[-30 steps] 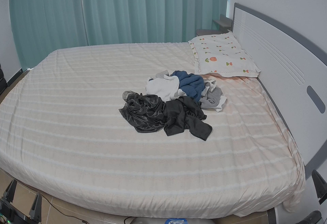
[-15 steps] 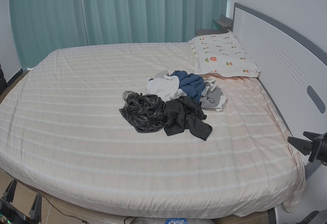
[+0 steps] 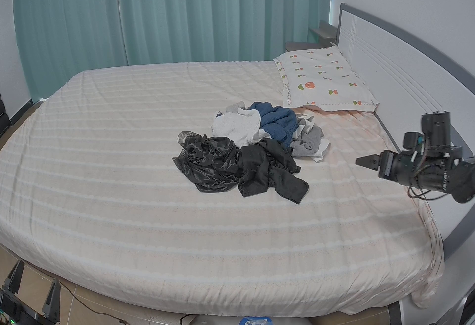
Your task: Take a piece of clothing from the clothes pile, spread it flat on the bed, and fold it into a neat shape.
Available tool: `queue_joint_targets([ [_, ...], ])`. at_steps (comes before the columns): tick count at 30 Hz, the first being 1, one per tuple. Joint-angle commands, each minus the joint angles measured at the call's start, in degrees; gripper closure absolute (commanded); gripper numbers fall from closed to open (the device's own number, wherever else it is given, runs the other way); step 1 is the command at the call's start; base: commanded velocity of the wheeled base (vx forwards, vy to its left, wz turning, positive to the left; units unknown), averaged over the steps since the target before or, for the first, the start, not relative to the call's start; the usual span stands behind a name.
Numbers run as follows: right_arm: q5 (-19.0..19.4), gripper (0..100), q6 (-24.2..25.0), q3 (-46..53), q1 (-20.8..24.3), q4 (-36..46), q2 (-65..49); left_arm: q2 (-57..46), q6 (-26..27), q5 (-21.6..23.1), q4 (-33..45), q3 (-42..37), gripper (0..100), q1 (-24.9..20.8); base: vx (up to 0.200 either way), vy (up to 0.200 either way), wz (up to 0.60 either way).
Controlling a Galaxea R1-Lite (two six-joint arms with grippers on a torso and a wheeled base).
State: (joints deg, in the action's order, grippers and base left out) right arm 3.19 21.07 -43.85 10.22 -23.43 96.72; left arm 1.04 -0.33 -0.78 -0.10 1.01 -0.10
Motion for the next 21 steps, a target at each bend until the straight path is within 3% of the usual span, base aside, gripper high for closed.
queue_joint_targets([
  [1,-8.03,0,12.60,-29.01,5.69,-6.45,41.62,-1.04,0.07,-0.19,0.01,-1.01,0,0.01,0.000,0.000,0.00],
  [6,-10.31,0,12.86,-37.45,7.36,-6.28,48.30,-1.04,0.07,-0.19,0.01,-1.01,0,0.01,0.000,0.000,0.00],
  [21,-12.07,0,13.39,-56.61,8.94,-2.32,61.83,-1.04,0.24,-0.27,0.01,-1.01,0,0.01,0.000,0.000,0.00],
])
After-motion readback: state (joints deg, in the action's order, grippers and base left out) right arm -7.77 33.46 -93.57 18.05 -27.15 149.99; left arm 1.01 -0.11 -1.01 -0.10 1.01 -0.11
